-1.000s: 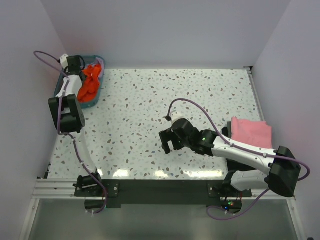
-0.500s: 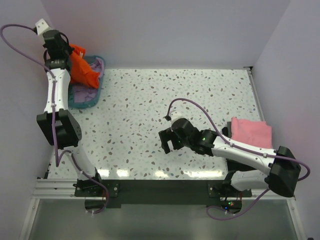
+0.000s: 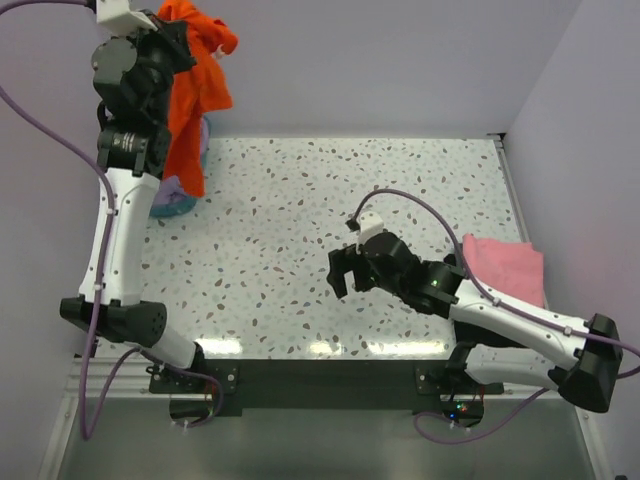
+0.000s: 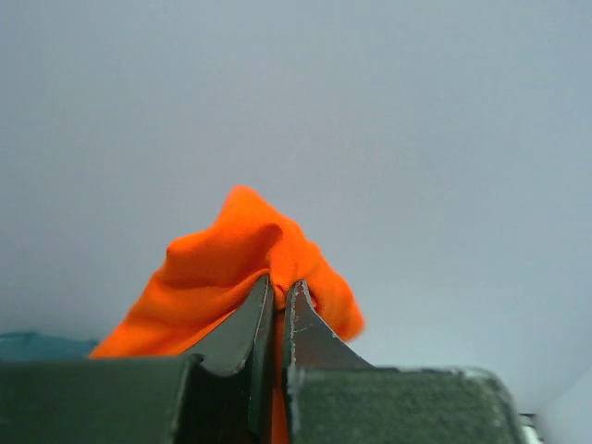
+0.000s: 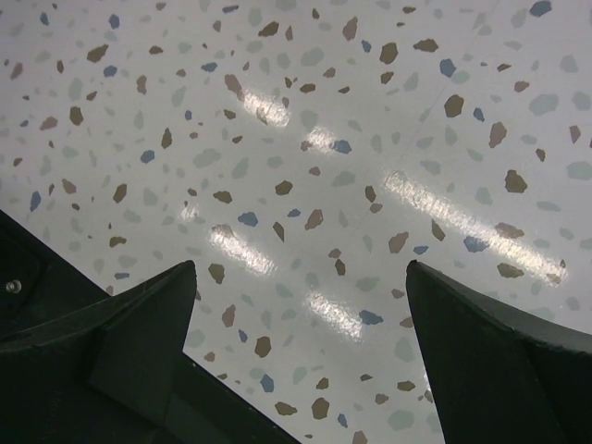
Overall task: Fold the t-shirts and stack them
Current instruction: Move the tshirt to the center of the board, then flatten the tshirt out
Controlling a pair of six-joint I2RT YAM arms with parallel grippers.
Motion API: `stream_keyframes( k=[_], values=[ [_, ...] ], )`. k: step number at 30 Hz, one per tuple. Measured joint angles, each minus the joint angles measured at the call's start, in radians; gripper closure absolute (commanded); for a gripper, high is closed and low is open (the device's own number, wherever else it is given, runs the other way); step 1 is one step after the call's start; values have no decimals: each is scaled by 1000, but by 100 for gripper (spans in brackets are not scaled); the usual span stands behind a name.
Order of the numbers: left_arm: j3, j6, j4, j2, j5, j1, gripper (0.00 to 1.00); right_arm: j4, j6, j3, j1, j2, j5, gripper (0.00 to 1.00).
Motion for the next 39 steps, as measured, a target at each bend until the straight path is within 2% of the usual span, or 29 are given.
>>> stream_keyframes(
  k=[2, 5, 7, 8, 9, 11, 14, 17, 19, 20, 22, 26, 29, 33, 35, 39],
  values=[
    [-13, 3, 18, -56, 18, -58, 100, -9, 5, 0, 0, -45, 27, 1],
    [-117, -16, 86, -157, 37, -71, 98, -21, 16, 0, 0, -112, 76, 1],
    [-224, -61, 129, -211, 59, -66, 80, -26, 30, 0, 0, -148, 124, 1],
    [-281, -89, 163, -225, 80, -63, 55, -34, 38, 0, 0, -163, 154, 1],
    [-328, -110, 190, -230, 98, -62, 47, -43, 45, 0, 0, -171, 177, 1],
    [-435, -175, 245, -198, 167, -61, 35, -68, 59, 0, 0, -175, 232, 1],
    [-532, -257, 275, -64, 271, -63, 27, -100, 74, 2, 0, -150, 287, 1],
    [-683, -321, 227, 56, 320, -72, 27, -128, 83, 10, -1, -97, 320, 1],
    [-763, -340, 147, 72, 306, -86, 28, -130, 85, 15, -2, -51, 327, 1],
    [-797, -348, 105, 66, 290, -96, 33, -129, 86, 18, -4, -29, 326, 1],
    [-858, -357, 69, 27, 256, -114, 38, -125, 85, 23, -10, 11, 323, 1],
    [-1050, -378, 52, -175, 184, -148, 51, -95, 86, 42, -26, 126, 285, 2],
    [-1139, -378, 43, -286, 161, -170, 57, -61, 90, 55, -30, 214, 235, 7],
    [-1214, -373, 50, -297, 159, -224, 65, 7, 92, 90, -30, 334, 152, 19],
    [-1267, -378, 50, -303, 158, -254, 71, 29, 92, 132, -30, 397, 123, 23],
    [-1382, -410, 37, -351, 158, -299, 76, 84, 91, 241, -30, 530, 82, 30]
  ],
)
